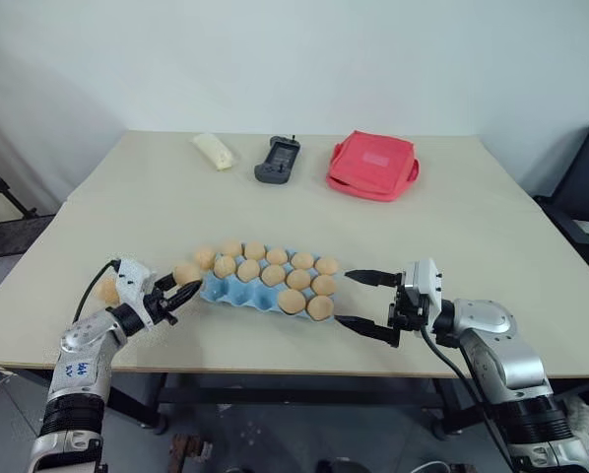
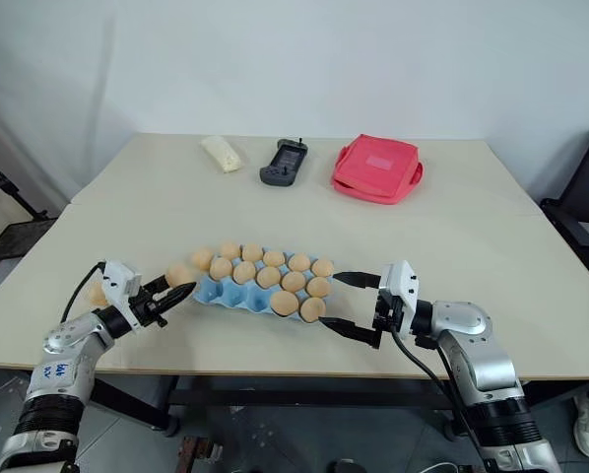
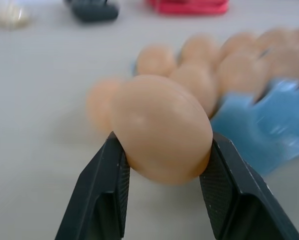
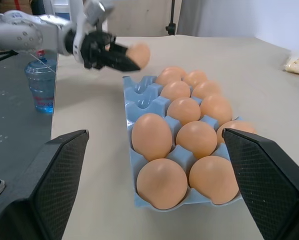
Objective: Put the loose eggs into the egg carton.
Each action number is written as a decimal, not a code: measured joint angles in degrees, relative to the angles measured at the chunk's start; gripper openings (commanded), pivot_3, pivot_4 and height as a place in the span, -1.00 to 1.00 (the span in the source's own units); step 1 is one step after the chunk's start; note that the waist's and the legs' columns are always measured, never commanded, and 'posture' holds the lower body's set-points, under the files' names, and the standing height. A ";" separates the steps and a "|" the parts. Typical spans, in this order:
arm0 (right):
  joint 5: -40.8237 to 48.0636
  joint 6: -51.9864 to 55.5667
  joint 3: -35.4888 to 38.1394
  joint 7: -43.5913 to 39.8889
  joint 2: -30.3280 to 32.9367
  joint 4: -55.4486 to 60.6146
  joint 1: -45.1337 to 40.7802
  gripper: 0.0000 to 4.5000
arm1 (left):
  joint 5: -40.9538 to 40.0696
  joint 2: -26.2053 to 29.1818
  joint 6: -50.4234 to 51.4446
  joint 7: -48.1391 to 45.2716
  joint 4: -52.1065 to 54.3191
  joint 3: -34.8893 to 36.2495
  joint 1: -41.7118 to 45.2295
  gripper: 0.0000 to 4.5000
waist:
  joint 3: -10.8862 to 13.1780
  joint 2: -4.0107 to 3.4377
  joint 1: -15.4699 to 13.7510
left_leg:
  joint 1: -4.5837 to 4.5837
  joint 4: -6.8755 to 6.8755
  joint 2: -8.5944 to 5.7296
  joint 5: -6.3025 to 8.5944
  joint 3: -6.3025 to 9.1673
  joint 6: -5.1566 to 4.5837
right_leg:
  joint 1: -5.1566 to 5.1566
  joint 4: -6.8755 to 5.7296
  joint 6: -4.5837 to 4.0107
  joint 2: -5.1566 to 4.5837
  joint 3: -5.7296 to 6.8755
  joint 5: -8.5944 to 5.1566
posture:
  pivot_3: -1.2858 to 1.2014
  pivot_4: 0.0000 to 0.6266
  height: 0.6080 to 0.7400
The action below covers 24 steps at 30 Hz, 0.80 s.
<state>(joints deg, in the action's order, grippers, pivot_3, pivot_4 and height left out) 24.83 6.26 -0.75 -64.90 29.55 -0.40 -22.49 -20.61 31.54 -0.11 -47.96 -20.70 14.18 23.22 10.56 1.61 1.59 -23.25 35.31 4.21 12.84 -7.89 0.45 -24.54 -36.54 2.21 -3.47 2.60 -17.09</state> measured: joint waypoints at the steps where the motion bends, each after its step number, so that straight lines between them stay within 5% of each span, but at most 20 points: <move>1: 0.00 0.01 0.01 0.13 0.04 0.00 0.43 1.00 | -0.49 0.00 0.71 -0.53 2.17 -0.31 -0.21 -0.23 | 0.00 0.00 -0.01 | 0.00 0.01 0.00 0.00 0.00 0.00 | 0.01 0.00 0.00 0.00 -0.01 0.00 | 0.03 -0.52 1.00; 8: -0.07 0.18 3.18 2.77 2.33 1.19 3.10 1.00 | -0.17 -5.38 4.48 -4.36 7.74 -10.36 4.30 -0.23 | 0.00 0.01 -0.60 | 0.00 0.26 -0.13 0.02 -0.03 -0.03 | 0.10 -0.01 0.17 -0.03 0.03 0.10 | 0.03 -0.52 1.00; 16: -0.05 0.18 5.95 5.21 3.32 3.21 6.25 1.00 | 4.64 -8.55 -0.53 -6.69 -5.80 -15.02 12.33 -0.23 | 0.02 0.04 0.47 | 0.02 0.31 -0.22 -0.03 -0.15 -0.17 | 0.05 -0.03 0.25 0.08 0.08 0.15 | 0.03 -0.52 1.00; 24: -0.04 0.12 5.74 6.04 3.14 3.63 5.98 1.00 | 4.10 -5.65 -0.16 -11.65 -4.39 -14.47 10.16 0.88 | 0.03 0.06 0.01 | 0.00 0.34 -0.07 0.00 -0.21 -0.20 | 0.04 -0.02 0.25 0.02 0.10 0.15 | 0.03 -0.52 1.00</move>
<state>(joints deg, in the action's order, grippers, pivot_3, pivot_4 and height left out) 24.79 6.38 4.99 -58.86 32.68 3.24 -16.52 -16.51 25.89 -0.27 -59.61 -25.09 -0.29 33.38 10.58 1.66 1.60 -23.24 35.65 4.14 12.83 -8.10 0.25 -24.50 -36.56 2.47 -3.45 2.70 -16.94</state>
